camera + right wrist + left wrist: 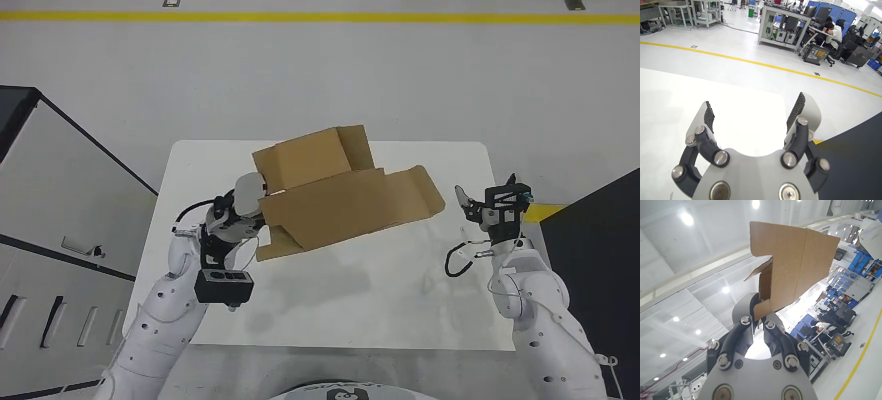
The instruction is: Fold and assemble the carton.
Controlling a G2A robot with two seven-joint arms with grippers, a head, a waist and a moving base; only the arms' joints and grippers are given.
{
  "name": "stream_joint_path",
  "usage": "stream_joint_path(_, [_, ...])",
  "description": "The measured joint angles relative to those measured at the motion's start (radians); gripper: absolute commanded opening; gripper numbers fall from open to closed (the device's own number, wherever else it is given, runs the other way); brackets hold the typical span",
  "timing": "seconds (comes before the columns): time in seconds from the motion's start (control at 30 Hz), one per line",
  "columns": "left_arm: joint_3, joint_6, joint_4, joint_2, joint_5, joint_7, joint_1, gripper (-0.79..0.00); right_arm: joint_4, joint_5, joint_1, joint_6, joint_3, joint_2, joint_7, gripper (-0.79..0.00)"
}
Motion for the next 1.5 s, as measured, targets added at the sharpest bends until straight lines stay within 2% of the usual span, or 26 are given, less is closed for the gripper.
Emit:
stream_joint_path(0.53, [0.001, 0.022, -0.018, -0.004, -0.019, -0.020, 0.007, -0.785, 0.000, 0.000, 0.000, 0.000, 0.000, 0.000, 0.000, 0.000])
stream_joint_path(0.87, [0.061, 0.098, 0.054, -0.023, 0.013, 0.168, -0.119, -0.785, 0.000, 0.000, 0.000, 0.000, 0.000, 0.000, 0.000, 0.000])
stream_joint_path(0.97, [0.069, 0.081, 0.052, -0.031, 0.020, 0.198, -0.152, -0.785, 0.000, 0.000, 0.000, 0.000, 0.000, 0.000, 0.000, 0.000])
stream_joint_path(1.3, [0.068, 0.058, 0.042, -0.037, 0.032, 0.216, -0.163, -0.785, 0.000, 0.000, 0.000, 0.000, 0.000, 0.000, 0.000, 0.000])
stream_joint_path(1.5, [0.082, 0.045, -0.009, -0.044, 0.065, 0.232, -0.194, -0.785, 0.000, 0.000, 0.000, 0.000, 0.000, 0.000, 0.000, 0.000])
